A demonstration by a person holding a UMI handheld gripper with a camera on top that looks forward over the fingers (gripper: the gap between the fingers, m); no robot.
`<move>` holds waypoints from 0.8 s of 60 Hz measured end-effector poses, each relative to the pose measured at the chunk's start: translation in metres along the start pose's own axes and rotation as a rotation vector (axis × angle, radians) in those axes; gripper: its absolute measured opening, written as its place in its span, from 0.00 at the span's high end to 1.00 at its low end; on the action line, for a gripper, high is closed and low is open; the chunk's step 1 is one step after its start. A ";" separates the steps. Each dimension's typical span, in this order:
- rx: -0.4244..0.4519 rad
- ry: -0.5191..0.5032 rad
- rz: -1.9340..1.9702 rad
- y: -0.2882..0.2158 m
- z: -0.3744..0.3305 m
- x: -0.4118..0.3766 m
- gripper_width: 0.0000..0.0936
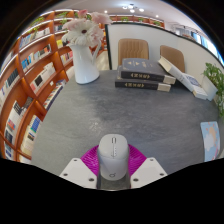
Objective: Arrange mouse
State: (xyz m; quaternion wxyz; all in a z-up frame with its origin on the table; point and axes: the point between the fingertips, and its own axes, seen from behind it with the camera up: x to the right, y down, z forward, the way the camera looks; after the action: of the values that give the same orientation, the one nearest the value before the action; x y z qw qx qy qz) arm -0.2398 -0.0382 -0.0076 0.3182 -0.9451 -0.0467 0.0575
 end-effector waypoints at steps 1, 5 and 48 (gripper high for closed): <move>0.003 -0.002 -0.002 -0.004 -0.004 0.002 0.64; 0.052 -0.001 -0.053 -0.031 -0.030 0.016 0.64; 0.261 0.247 -0.036 -0.117 -0.185 0.438 0.64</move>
State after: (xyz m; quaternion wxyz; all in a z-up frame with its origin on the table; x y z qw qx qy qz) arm 0.2128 -0.0013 0.1748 0.4425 -0.8946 -0.0164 -0.0594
